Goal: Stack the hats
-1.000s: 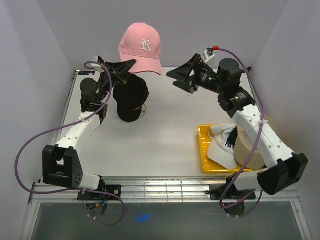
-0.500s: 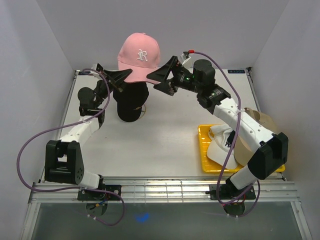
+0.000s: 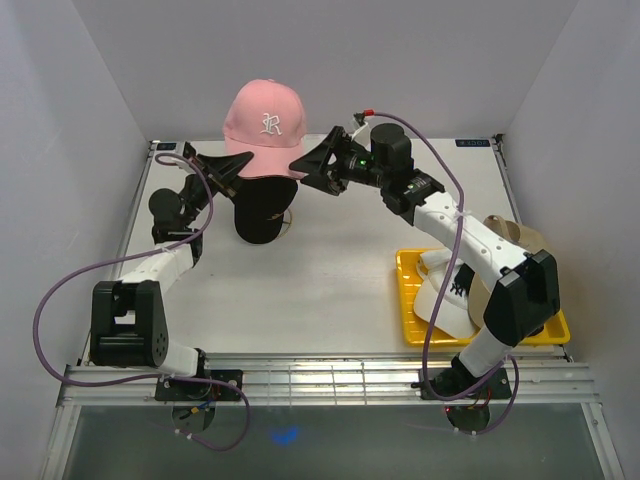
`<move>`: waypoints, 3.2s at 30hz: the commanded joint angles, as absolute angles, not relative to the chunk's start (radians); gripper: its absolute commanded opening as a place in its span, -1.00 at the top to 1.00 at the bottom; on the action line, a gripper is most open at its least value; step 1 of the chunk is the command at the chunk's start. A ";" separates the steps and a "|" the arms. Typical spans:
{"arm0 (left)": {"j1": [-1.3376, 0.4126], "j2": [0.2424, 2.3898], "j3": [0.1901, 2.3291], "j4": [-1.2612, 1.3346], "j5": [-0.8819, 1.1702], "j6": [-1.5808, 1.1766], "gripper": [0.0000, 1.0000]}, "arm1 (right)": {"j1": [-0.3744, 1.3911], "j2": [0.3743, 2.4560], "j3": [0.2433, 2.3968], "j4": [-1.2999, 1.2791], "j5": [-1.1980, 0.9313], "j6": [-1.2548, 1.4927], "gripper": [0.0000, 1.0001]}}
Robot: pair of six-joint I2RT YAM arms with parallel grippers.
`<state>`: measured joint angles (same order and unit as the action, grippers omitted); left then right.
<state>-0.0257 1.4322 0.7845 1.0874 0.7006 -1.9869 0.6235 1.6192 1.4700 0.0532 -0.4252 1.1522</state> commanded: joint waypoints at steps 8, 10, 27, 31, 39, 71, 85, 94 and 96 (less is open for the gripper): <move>-0.005 1.419 0.709 1.209 0.837 -1.942 1.00 | 0.618 1.654 1.499 0.083 -0.410 1.066 -0.27; -0.005 1.424 0.701 1.204 0.851 -1.927 1.00 | 0.618 1.663 1.494 0.083 -0.411 1.058 -0.24; -0.002 1.448 0.572 1.192 0.925 -1.816 1.00 | 0.618 1.700 1.416 0.066 -0.394 0.993 -0.23; -0.002 1.434 0.574 1.106 0.948 -1.749 1.00 | 0.618 1.709 1.401 0.060 -0.388 0.979 -0.23; 0.043 1.401 0.532 1.017 0.965 -1.660 1.00 | 0.618 1.726 1.388 0.045 -0.376 0.953 -0.21; 0.190 1.716 0.249 1.684 0.953 -1.953 1.00 | 0.618 1.732 1.388 -0.127 -0.301 0.769 -0.22; 0.213 1.809 0.203 1.677 0.971 -1.916 1.00 | 0.618 1.738 1.391 -0.169 -0.281 0.713 -0.24; 0.216 1.842 0.218 1.660 1.000 -1.904 0.60 | 0.618 1.741 1.397 -0.206 -0.258 0.675 -0.28; 0.216 1.833 0.222 1.660 1.008 -1.902 0.40 | 0.618 1.746 1.411 -0.215 -0.256 0.664 -0.30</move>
<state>0.2077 1.7962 0.2592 1.4979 0.9440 -1.8866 0.6182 1.7409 1.3903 -0.1932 -0.2745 0.7036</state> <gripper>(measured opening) 0.283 0.646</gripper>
